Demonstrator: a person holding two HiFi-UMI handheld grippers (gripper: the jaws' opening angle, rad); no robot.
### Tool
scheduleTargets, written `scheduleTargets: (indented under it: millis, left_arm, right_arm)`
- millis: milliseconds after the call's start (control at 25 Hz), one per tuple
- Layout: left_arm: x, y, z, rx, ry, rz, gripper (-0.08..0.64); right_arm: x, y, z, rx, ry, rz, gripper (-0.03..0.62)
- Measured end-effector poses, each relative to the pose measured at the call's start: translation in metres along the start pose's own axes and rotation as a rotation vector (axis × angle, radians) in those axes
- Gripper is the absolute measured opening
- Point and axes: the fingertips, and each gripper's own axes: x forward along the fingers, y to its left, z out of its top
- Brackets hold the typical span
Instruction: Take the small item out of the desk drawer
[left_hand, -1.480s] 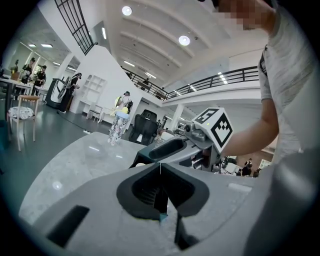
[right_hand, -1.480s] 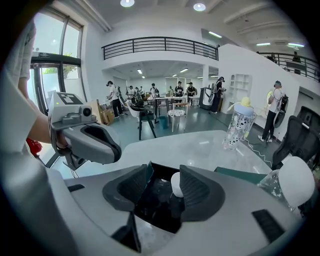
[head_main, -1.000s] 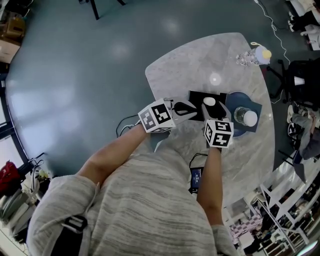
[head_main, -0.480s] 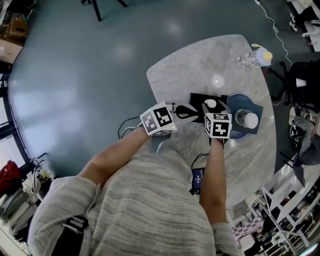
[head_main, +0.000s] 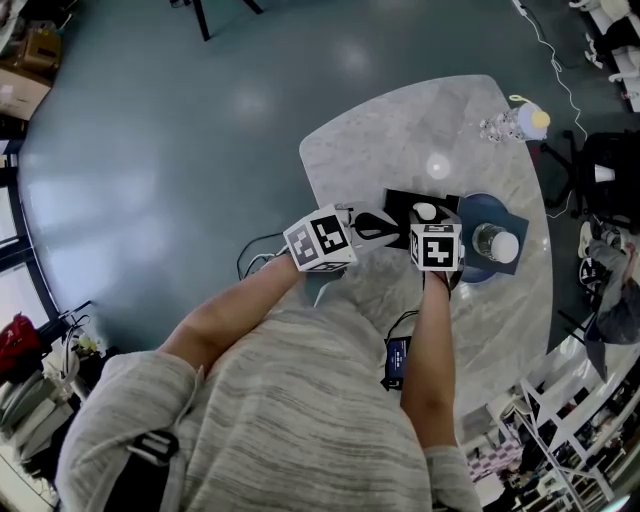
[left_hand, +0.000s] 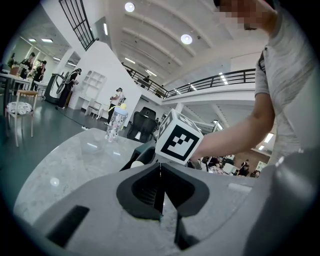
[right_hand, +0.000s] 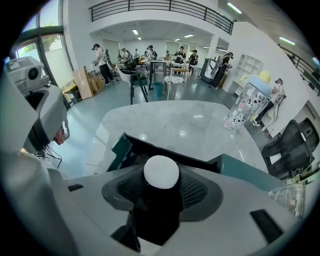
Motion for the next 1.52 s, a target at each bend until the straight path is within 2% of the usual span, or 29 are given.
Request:
scheduleTargets:
  millis: [320, 800, 1120, 1520]
  left_arm:
    - [-0.002, -0.002, 0.001, 0.001, 0.002, -0.004, 0.017]
    - [-0.003, -0.014, 0.007, 0.022, 0.002, -0.021, 0.017]
    - [-0.006, -0.028, 0.015, 0.066, 0.010, -0.041, 0.017]
    - [-0.014, -0.047, 0.027, 0.113, 0.000, -0.068, 0.017]
  right_arm:
    - [-0.004, 0.001, 0.000, 0.018, -0.012, 0.018, 0.195]
    - [-0.037, -0.003, 0.001, 0.234, -0.182, 0.039, 0.193]
    - [-0.080, 0.006, 0.012, 0.394, -0.353, 0.087, 0.193]
    - [-0.143, 0.016, 0.028, 0.628, -0.632, 0.233, 0.193]
